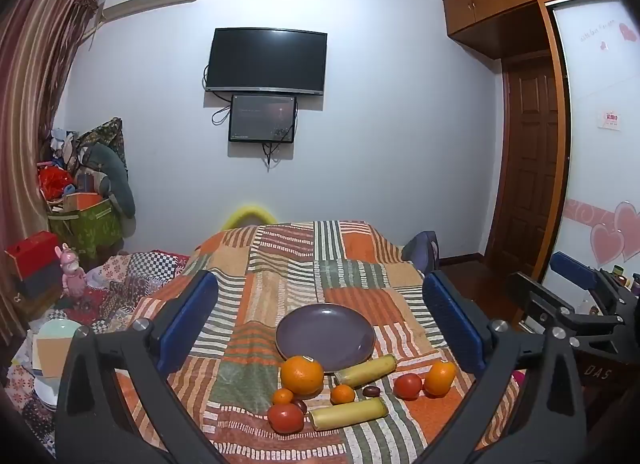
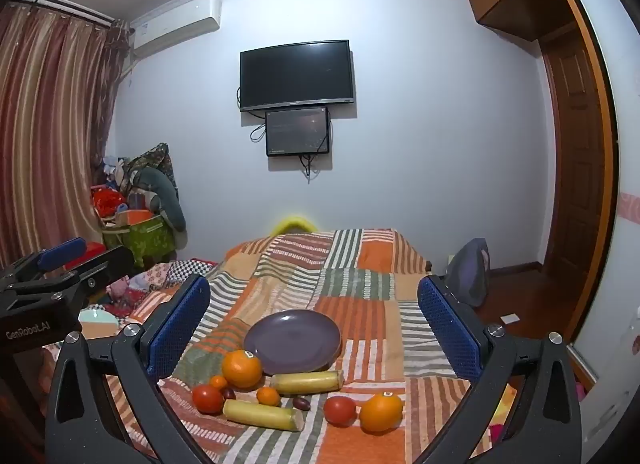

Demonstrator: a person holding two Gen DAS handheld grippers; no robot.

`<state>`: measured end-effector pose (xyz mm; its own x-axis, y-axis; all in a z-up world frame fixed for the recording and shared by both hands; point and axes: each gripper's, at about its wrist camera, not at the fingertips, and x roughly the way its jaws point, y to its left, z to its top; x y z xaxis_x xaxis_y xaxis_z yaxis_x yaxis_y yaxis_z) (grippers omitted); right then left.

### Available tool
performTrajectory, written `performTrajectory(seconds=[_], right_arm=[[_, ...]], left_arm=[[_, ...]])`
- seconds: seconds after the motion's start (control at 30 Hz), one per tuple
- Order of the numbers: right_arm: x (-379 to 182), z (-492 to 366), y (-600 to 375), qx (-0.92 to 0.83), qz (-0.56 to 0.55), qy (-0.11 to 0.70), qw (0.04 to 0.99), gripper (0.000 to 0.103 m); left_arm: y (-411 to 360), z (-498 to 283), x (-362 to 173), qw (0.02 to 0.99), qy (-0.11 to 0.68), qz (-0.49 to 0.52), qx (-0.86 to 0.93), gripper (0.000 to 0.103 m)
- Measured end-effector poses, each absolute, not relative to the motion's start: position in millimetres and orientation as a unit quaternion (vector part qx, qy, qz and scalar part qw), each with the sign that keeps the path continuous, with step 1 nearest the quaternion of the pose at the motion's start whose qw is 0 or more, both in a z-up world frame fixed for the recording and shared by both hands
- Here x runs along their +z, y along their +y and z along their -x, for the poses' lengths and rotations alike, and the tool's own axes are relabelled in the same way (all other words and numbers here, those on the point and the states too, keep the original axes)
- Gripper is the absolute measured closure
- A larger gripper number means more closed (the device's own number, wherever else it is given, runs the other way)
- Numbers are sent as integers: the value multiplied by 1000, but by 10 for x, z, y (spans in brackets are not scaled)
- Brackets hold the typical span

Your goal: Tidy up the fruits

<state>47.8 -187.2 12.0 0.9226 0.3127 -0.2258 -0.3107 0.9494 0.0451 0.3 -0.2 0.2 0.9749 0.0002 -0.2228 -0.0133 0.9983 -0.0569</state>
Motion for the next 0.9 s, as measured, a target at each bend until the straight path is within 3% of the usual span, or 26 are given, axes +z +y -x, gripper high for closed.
performTrajectory(seconds=[0.9], right_arm=[[135, -480, -1885, 159, -10, 119, 980, 0]], left_arm=[[-13, -36, -53, 993, 112, 29, 3, 0]])
